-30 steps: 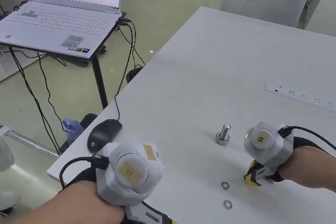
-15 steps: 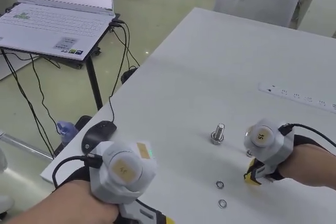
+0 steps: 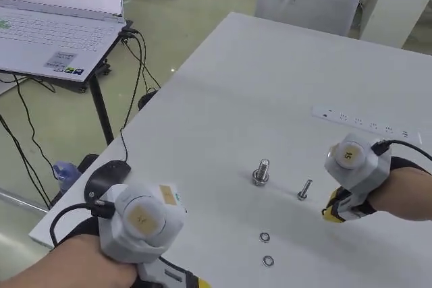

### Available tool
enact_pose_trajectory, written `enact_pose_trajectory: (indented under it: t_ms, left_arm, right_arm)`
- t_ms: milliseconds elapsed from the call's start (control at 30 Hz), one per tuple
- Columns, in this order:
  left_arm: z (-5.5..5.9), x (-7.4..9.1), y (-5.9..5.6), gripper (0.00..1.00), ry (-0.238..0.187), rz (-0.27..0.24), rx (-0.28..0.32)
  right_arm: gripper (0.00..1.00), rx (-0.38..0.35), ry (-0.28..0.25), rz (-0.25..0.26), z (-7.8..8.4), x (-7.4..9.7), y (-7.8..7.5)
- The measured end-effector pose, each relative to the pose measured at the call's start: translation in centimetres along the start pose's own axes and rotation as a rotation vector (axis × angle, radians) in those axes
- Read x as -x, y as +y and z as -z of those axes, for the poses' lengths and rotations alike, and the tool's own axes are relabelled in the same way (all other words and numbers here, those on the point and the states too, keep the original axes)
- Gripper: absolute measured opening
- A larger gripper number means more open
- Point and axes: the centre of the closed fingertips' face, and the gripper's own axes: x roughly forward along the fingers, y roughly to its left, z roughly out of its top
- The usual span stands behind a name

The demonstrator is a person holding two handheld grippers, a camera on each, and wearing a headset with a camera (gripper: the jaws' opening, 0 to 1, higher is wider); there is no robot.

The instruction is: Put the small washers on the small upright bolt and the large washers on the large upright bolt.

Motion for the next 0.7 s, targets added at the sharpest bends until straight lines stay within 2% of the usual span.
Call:
enact_pose_trajectory:
  t_ms: [200,367,700]
  left_arm:
    - [-0.2,0.2,0.1,0.81,-0.008,-0.007,0.015]
    - [0.0,0.1,0.1,0.81,0.003,-0.007,0.006]
    - [0.0,-0.1,-0.3,0.80,0.013,-0.002,0.009]
  right_arm:
    - [0.13,-0.009,-0.023,0.015,-1.2,1.0,-1.1]
    - [0.13,0.008,-0.032,0.035,-2.3,2.1,-1.6]
    - [0.13,0.031,-0.047,0.050,-4.1,2.9,-2.7]
